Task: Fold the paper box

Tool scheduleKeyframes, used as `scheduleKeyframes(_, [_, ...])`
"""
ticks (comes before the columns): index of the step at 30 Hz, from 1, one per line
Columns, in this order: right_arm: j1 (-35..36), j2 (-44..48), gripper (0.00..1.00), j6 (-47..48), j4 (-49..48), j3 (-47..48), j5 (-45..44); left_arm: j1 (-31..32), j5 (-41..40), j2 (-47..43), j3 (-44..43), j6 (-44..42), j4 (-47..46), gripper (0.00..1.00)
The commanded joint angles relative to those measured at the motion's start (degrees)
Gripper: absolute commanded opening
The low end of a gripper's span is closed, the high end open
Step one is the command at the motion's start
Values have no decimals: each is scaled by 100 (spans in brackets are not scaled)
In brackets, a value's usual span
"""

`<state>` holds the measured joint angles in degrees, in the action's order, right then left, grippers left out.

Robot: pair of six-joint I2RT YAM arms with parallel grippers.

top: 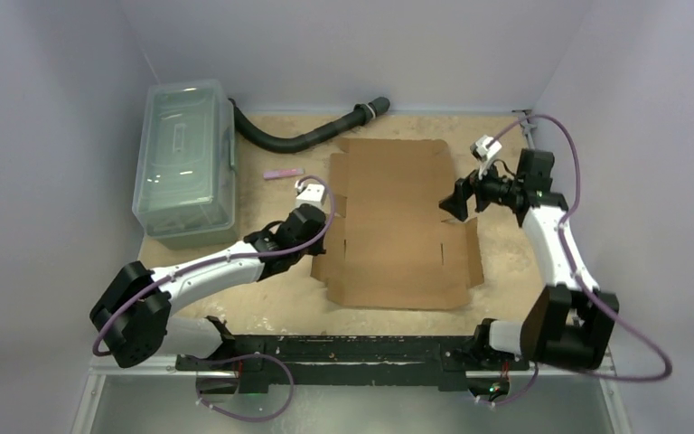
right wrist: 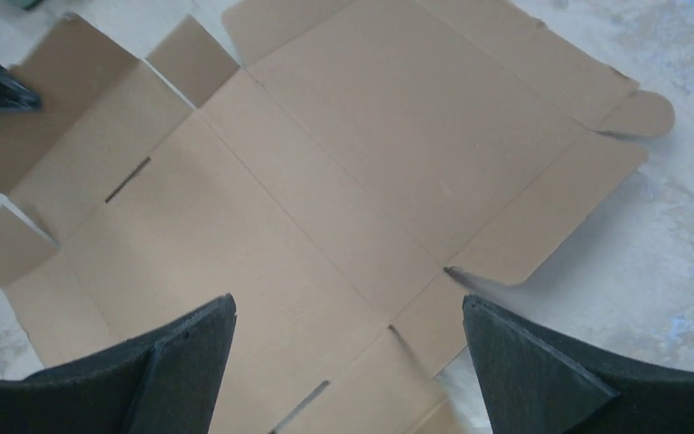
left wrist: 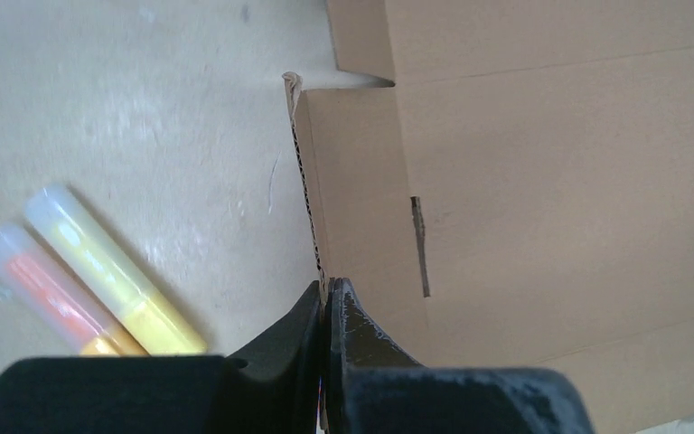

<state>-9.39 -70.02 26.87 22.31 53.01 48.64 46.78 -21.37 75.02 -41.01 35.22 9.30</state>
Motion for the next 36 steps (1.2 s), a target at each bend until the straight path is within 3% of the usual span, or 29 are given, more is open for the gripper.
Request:
scheduleKeyframes(1, [24, -1037, 99, 902, 1248, 1323, 19, -11, 282, 145, -679, -1612, 148, 0])
scheduleKeyframes(5, [83, -1649, 99, 1241, 1755, 2146, 94, -7, 779, 123, -976, -2636, 138, 0])
scheduleKeyframes(12, [87, -2426, 99, 1446, 2370, 3172, 256, -10, 769, 267, -1839, -4371, 240, 0])
scheduleKeyframes(21, [86, -2126, 99, 1279, 2023, 2795, 444, -5, 469, 488, -2635, -5991, 289, 0])
scheduleKeyframes(36, [-21, -2026, 99, 993, 1824, 4103, 370, -5, 92, 375, -3827, -8355, 58, 0])
